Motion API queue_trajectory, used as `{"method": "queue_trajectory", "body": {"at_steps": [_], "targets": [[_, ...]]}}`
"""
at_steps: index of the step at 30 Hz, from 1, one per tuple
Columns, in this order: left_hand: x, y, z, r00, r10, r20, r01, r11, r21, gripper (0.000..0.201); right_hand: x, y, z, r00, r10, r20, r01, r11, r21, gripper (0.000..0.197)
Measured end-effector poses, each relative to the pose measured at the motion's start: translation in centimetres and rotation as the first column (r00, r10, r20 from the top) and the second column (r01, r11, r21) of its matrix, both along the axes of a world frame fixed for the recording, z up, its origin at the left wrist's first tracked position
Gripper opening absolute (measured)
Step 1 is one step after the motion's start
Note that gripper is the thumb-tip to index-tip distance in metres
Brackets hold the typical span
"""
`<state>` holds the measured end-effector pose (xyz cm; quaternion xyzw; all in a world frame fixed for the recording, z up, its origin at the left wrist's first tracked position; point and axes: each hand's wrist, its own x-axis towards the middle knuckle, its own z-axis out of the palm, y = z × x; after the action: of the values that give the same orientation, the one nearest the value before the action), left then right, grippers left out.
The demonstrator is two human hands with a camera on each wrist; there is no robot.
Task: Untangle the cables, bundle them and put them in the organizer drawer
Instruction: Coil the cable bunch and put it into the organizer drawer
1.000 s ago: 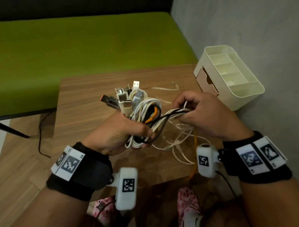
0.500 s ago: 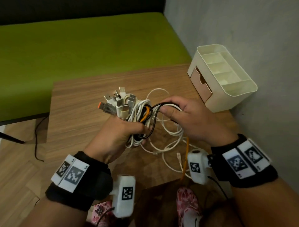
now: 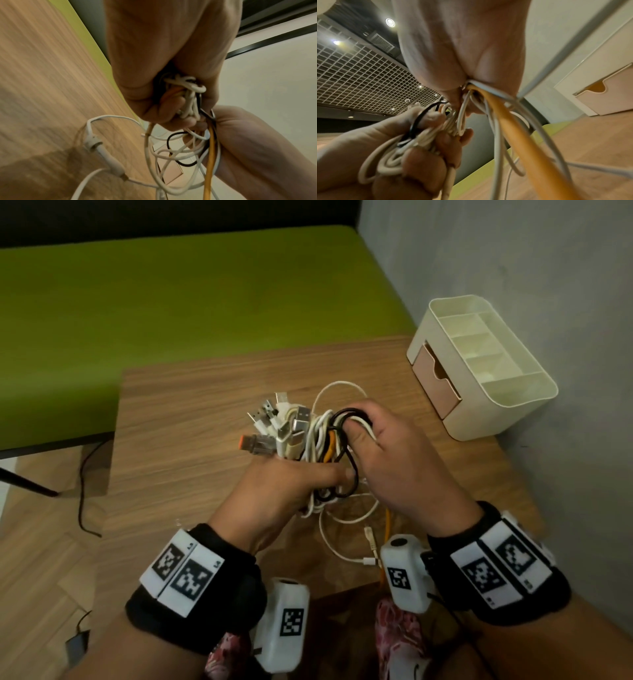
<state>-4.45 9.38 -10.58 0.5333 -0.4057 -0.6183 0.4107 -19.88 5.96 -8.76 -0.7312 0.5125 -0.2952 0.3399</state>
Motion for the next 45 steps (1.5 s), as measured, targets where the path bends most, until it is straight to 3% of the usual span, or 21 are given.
{"method": "queue_trajectory", "body": {"at_steps": [3, 8, 12, 14, 17, 23, 26, 30, 33, 36, 38, 41, 43, 45], "targets": [[-0.2, 0.1, -0.1, 0.991, 0.055, 0.125, -0.049, 0.998, -0.05, 0.016, 0.2, 0.1, 0.1, 1.0, -0.002, 0.005, 0.002, 1.0, -0.011, 0.018], [-0.4, -0.2, -0.1, 0.966, 0.108, -0.234, -0.104, 0.994, 0.03, 0.023, 0.0, -0.1, -0.1, 0.998, 0.025, -0.053, -0.028, 0.997, -0.071, 0.019], [-0.3, -0.2, 0.1, 0.931, 0.053, -0.362, -0.048, 0.999, 0.024, 0.035, -0.2, 0.0, -0.5, 0.995, 0.042, -0.087, -0.052, 0.992, -0.115, 0.021], [-0.3, -0.1, -0.2, 0.917, 0.038, -0.396, -0.037, 0.999, 0.009, 0.056, -0.1, 0.0, -0.6, 0.991, 0.05, -0.125, -0.067, 0.988, -0.138, 0.022], [-0.4, -0.2, -0.7, 0.937, 0.046, -0.346, -0.054, 0.998, -0.014, 0.071, 0.0, 0.1, -0.8, 0.978, 0.05, -0.203, -0.085, 0.982, -0.17, 0.021], [-0.3, -0.4, -0.6, 0.991, 0.038, -0.129, -0.047, 0.997, -0.068, 0.032, 0.5, 0.3, -1.2, 0.947, 0.039, -0.319, -0.12, 0.963, -0.24, 0.015], [0.1, -0.7, -0.8, 0.995, 0.058, -0.08, -0.068, 0.99, -0.126, 0.025, 0.2, 0.1, -0.4, 0.979, 0.11, -0.172, -0.123, 0.99, -0.068, 0.013], [0.7, -0.8, -0.2, 0.967, 0.091, -0.238, -0.119, 0.987, -0.107, 0.027, -1.4, -0.5, 0.3, 0.978, 0.133, 0.161, -0.17, 0.956, 0.239, 0.039], [1.4, -0.9, 0.8, 0.906, 0.125, -0.405, -0.173, 0.981, -0.085, 0.027, -1.9, -0.8, 0.4, 0.979, 0.17, 0.115, -0.2, 0.917, 0.344, 0.041], [1.8, -1.0, 1.1, 0.865, 0.157, -0.477, -0.209, 0.976, -0.058, 0.024, -1.7, -1.0, 0.4, 0.994, 0.107, -0.018, -0.095, 0.936, 0.34, 0.021], [1.9, -1.1, 1.1, 0.863, 0.16, -0.48, -0.214, 0.975, -0.06, 0.024, -1.5, -1.1, 0.2, 0.997, -0.004, 0.075, -0.02, 0.95, 0.313, 0.013], [1.8, -1.2, 1.0, 0.875, 0.195, -0.442, -0.247, 0.967, -0.062, 0.019, -1.4, -1.0, 0.0, 0.948, -0.095, 0.302, -0.016, 0.939, 0.344, 0.007], [2.0, -1.3, 1.0, 0.877, 0.239, -0.417, -0.291, 0.954, -0.067, 0.017, -1.3, -0.9, -0.2, 0.877, -0.086, 0.473, -0.135, 0.901, 0.413, 0.004], [2.1, -1.3, 0.9, 0.875, 0.245, -0.418, -0.303, 0.95, -0.078, 0.023, -1.2, -0.9, -0.1, 0.762, -0.094, 0.64, -0.291, 0.834, 0.469, 0.018]]}}
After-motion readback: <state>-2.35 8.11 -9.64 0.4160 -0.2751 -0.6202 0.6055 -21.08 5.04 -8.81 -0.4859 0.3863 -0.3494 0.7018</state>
